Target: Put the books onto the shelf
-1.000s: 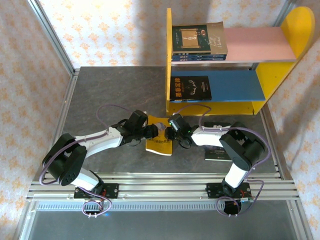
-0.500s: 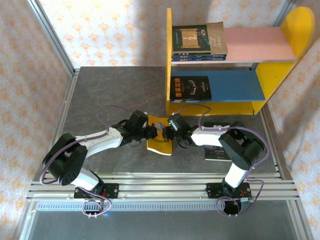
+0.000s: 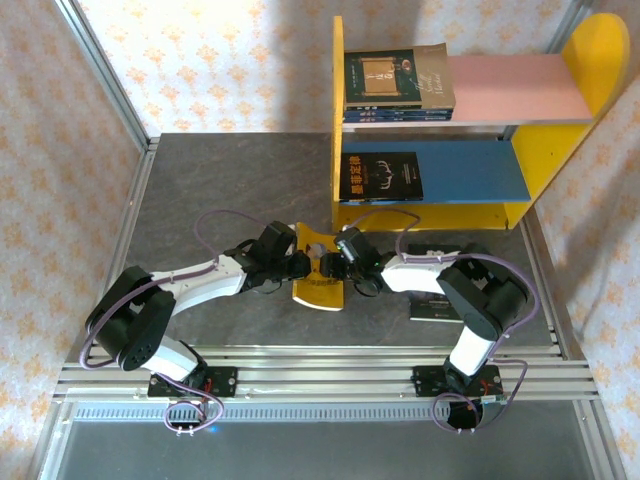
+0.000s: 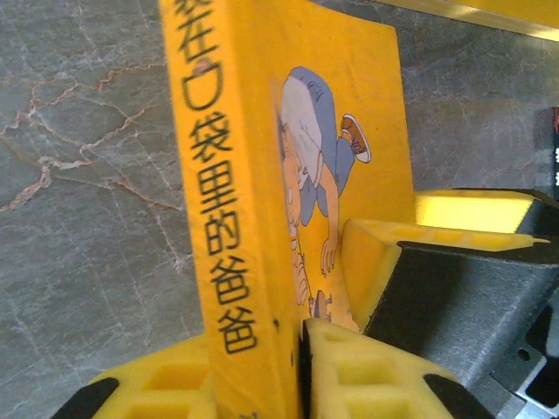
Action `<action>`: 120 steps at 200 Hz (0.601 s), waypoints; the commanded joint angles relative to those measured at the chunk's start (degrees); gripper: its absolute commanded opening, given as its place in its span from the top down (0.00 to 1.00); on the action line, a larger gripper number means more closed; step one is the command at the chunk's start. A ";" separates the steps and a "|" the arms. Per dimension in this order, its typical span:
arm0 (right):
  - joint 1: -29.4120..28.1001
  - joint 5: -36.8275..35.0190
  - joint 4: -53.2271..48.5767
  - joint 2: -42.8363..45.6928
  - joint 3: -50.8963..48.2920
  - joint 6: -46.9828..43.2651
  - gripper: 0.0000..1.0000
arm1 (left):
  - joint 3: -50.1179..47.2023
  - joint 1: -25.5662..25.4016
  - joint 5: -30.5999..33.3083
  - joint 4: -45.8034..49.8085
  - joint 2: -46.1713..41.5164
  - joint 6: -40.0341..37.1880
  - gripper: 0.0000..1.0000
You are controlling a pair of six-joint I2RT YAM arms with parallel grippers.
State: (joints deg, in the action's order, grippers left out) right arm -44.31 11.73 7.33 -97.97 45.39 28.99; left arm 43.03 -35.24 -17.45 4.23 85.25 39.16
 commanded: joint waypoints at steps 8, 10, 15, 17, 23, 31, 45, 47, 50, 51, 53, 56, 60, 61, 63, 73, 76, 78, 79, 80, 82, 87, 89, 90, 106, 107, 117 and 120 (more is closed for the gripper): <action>-2.74 4.95 -3.94 -1.99 -1.44 -0.41 0.44 | 1.01 -1.41 0.11 -2.61 -0.03 -1.45 0.89; -2.71 4.83 -4.02 -1.92 -1.42 -0.36 0.43 | 0.88 -1.41 0.26 -2.57 -0.07 -1.45 0.90; -2.79 4.65 -4.28 -1.58 -1.42 -0.54 0.43 | 0.90 -1.40 0.76 -2.47 -0.32 -1.45 0.91; -2.79 4.50 -4.37 -1.47 -1.43 -0.57 0.43 | 0.87 -1.36 0.93 -2.34 -0.50 -1.45 0.92; -2.70 4.39 -4.69 -1.05 -1.37 -0.60 0.43 | 0.73 -1.39 1.48 -2.20 -0.75 -1.41 0.93; -2.70 4.36 -5.07 -0.42 -1.35 -0.68 0.43 | 0.62 -1.45 2.42 -1.94 -1.33 -1.37 0.95; -2.40 3.93 -5.65 1.06 -1.35 -0.54 0.41 | 0.34 -1.41 4.44 -1.53 -2.80 -0.95 0.98; -2.37 3.86 -5.77 1.26 -1.35 -0.52 0.41 | 0.29 -1.41 4.75 -1.45 -3.05 -0.89 0.99; -2.31 3.77 -5.94 1.59 -1.26 -0.55 0.41 | 0.22 -1.41 5.24 -1.38 -3.60 -0.78 0.99; -2.29 3.71 -6.02 1.75 -1.26 -0.58 0.41 | 0.17 -1.41 5.41 -1.40 -3.82 -0.76 0.99; -2.23 3.73 -6.13 1.98 -1.26 -0.60 0.41 | 0.14 -1.41 5.72 -1.29 -3.98 -0.71 1.00; -2.19 3.66 -6.25 2.39 -1.26 -0.49 0.40 | 0.02 -1.36 6.27 -1.29 -4.44 -0.60 1.00; -2.09 3.62 -6.44 2.86 -1.18 -0.37 0.40 | -0.08 -1.41 6.99 -1.21 -5.28 -0.45 1.00; -2.05 3.51 -6.44 2.95 -1.18 -0.31 0.40 | -0.06 -1.41 7.17 -1.14 -5.41 -0.42 1.00; -1.97 3.46 -6.56 3.25 -1.18 -0.22 0.40 | -0.12 -1.41 7.56 -0.99 -5.72 -0.38 1.00; -1.47 2.63 -7.74 4.26 -0.73 0.64 0.38 | 0.19 -1.42 9.68 0.18 -7.23 -0.31 1.00; -1.29 2.65 -8.06 4.42 -0.50 0.98 0.37 | 0.47 -1.41 10.29 0.77 -7.64 -0.43 1.00; -1.08 2.72 -8.26 4.49 -0.37 1.20 0.37 | 0.54 -1.41 10.94 1.04 -7.84 -0.52 1.00; -1.01 2.84 -8.33 4.61 -0.29 1.26 0.37 | 0.64 -1.41 11.21 1.35 -8.01 -0.54 1.00; -0.98 2.89 -8.40 4.62 -0.25 1.30 0.37 | 0.74 -1.41 11.52 1.50 -8.09 -0.60 1.00; -0.85 2.96 -8.48 4.72 -0.11 1.52 0.37 | 0.98 -1.41 12.01 1.93 -8.35 -0.71 1.00; -0.57 3.36 -8.44 4.97 0.06 1.98 0.37 | 1.59 -1.41 13.40 3.12 -8.87 -0.94 1.00; -0.48 3.38 -8.33 5.11 0.16 2.15 0.37 | 1.84 -1.38 13.98 3.34 -9.16 -1.04 1.00; -0.45 3.39 -8.32 5.14 0.15 2.36 0.37 | 1.95 -1.40 14.27 3.60 -9.28 -1.07 1.00; -0.33 3.31 -7.23 5.89 0.59 4.44 0.37 | 3.40 -1.34 18.20 5.83 -11.04 -1.32 1.00; -0.33 3.31 -7.20 5.96 0.63 4.60 0.37 | 3.52 -1.33 18.44 5.99 -11.19 -1.30 1.00; -0.34 2.97 -6.32 6.51 0.99 6.28 0.37 | 4.20 -1.27 20.74 6.92 -12.53 -0.81 1.00; -0.33 2.95 -5.84 6.63 0.97 6.78 0.37 | 4.35 -1.30 21.35 7.05 -12.89 -0.57 1.00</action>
State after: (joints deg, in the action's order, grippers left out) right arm -44.69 14.63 2.35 -93.54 45.32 31.55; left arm 43.97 -36.73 -5.89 8.97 75.94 38.96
